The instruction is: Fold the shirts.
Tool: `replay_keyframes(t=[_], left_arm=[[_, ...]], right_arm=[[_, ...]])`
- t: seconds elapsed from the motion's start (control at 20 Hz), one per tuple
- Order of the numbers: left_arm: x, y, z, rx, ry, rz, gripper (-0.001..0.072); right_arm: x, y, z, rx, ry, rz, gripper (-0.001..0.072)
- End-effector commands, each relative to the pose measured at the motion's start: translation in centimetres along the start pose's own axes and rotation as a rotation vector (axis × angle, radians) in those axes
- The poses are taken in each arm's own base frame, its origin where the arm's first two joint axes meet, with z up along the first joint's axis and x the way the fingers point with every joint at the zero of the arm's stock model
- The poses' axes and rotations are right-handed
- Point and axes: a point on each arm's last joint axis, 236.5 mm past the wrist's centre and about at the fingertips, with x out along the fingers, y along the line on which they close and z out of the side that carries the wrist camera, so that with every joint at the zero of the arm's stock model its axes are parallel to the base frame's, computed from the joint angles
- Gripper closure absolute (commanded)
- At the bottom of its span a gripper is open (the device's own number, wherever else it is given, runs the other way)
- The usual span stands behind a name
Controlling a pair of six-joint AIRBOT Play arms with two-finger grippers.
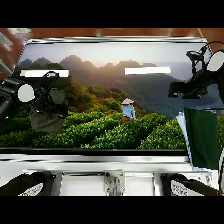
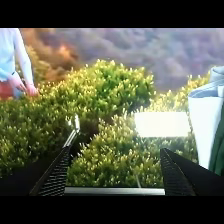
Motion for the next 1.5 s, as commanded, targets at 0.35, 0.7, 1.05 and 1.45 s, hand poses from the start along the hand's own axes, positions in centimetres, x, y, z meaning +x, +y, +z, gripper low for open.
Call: replay_keyframes(t=[0.35,0.7,1.05,1.45], left_arm=[[3.0,5.2,3.2,-0.151,-0.061,0.144,0.0003],[7.9,18.8,-1.8,-0.705,0.096,0.133,0.0],[15.0,19.5,0.4,-0.788,0.067,0.042,0.0],[14.8,16.8,2.3,-0.642,0.056,-0.069,0.0672]], right_arm=[[0.0,0.2,1.3,0.0,-0.052,0.007,0.0031],[-0.1,0.2,2.2,0.001,-0.09,0.008,0.0031],[-0.1,1.0,2.2,0.006,-0.091,0.04,0.0032],[-0.1,1.8,2.1,0.013,-0.088,0.075,0.0033]])
